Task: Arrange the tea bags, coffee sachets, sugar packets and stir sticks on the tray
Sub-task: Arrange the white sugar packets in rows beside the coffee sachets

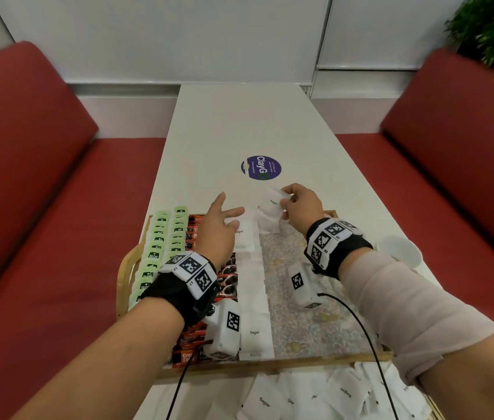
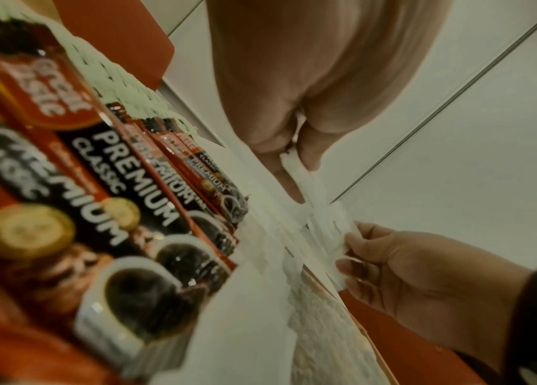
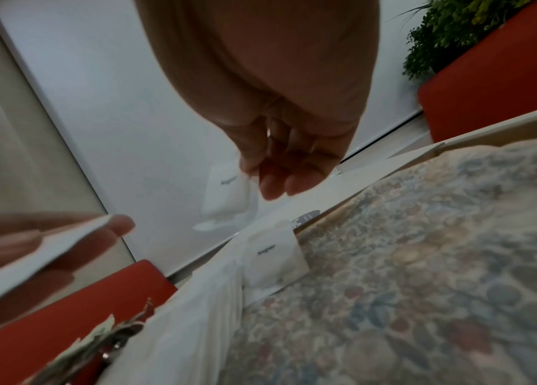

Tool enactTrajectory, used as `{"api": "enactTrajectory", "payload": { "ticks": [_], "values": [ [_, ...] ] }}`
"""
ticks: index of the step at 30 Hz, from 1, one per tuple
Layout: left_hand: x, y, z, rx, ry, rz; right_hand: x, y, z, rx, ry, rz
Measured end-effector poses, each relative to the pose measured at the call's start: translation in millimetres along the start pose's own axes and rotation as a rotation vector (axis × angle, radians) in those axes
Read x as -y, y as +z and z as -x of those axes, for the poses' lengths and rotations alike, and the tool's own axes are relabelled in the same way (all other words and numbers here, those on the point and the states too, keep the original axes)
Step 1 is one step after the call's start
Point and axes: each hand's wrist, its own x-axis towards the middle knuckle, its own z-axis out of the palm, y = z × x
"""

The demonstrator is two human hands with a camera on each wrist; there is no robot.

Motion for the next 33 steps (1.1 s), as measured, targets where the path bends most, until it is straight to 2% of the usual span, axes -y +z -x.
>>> {"api": "enactTrajectory", "payload": {
  "ticks": [6, 13, 20, 26, 30, 33],
  "values": [
    [-3.3, -2.6, -1.4, -0.045, 0.003, 0.029, -15.1, -0.5, -8.7, 0.036, 0.069, 0.271],
    [-5.2, -4.0, -2.0, -0.059, 0.004, 0.038, -15.9, 9.8, -13.9, 0.095, 0.07, 0.39],
    [-3.3, -4.8, -2.3, -0.069, 0.008, 0.023, -17.6, 18.2, -18.6, 0.089, 0.042, 0.405],
    [-4.6, -4.1, -1.0, -0.063, -0.007, 0.06, -20.7, 17.9, -18.8, 0.073, 0.086, 0.351],
    [-6.8, -2.5, 0.5, -0.073, -0.01, 0.09, -13.1, 13.2, -8.4, 0.011, -0.029, 0.313],
    [-7.7, 0.1, 1.7, -0.08, 0.009, 0.097, -2.4, 11.6, 8.4, 0.188, -0.125, 0.194]
  ]
}}
